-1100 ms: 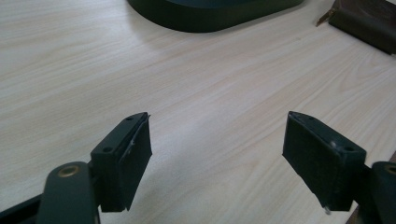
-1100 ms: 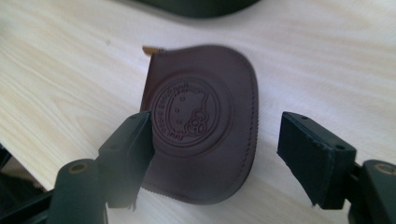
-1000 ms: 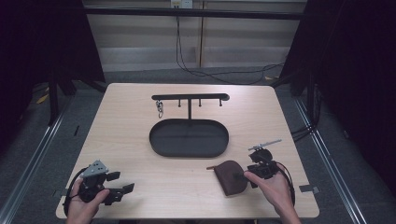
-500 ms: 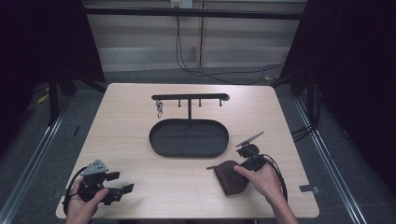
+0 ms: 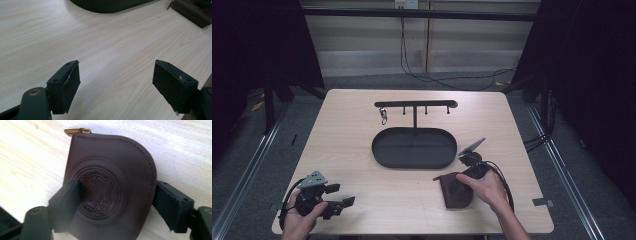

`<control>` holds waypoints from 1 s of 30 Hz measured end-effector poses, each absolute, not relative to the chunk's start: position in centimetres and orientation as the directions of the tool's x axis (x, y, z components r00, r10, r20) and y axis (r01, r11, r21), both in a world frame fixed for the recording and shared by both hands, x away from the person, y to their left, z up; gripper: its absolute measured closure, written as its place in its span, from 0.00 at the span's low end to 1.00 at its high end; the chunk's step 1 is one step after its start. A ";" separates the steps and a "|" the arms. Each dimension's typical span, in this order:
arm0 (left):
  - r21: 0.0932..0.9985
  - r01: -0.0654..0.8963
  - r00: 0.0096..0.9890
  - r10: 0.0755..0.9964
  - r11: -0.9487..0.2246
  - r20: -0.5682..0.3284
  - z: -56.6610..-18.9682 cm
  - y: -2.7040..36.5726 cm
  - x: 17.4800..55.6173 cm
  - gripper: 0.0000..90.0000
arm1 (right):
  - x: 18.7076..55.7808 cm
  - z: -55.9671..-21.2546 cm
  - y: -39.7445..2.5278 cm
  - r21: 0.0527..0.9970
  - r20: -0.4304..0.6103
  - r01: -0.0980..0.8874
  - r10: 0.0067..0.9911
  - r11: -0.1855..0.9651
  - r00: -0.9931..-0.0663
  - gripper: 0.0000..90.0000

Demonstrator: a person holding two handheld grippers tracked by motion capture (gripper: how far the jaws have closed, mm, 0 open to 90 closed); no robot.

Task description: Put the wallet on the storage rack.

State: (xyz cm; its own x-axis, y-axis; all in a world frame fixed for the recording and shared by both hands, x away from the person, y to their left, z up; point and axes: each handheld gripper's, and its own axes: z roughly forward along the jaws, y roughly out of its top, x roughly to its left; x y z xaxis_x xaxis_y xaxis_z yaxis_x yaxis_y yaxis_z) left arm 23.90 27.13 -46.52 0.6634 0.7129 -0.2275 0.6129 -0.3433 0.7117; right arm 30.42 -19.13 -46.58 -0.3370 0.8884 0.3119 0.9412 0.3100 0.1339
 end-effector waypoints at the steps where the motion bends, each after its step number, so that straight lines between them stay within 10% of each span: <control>1: 0.712 0.612 0.665 0.712 -0.344 -0.227 -46.5 27.1 23.9 0.24 | 30.5 -46.6 -19.1 0.127 0.314 0.942 0.889 0.310 -0.335 0.26; 30: 0.729 0.593 0.687 0.687 -0.341 -0.237 -46.4 27.2 23.9 0.21 | 30.9 -44.1 -18.4 0.143 0.245 0.933 0.902 0.330 -0.356 0.69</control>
State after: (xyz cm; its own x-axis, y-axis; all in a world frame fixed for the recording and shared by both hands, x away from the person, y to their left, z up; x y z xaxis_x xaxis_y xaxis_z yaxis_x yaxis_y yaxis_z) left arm 23.91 27.19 -46.38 0.6869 0.6869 -0.2374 0.5933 -0.3413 0.7290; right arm 30.95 -18.40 -44.11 -0.3561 0.9017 0.2453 0.9332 0.3297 0.1430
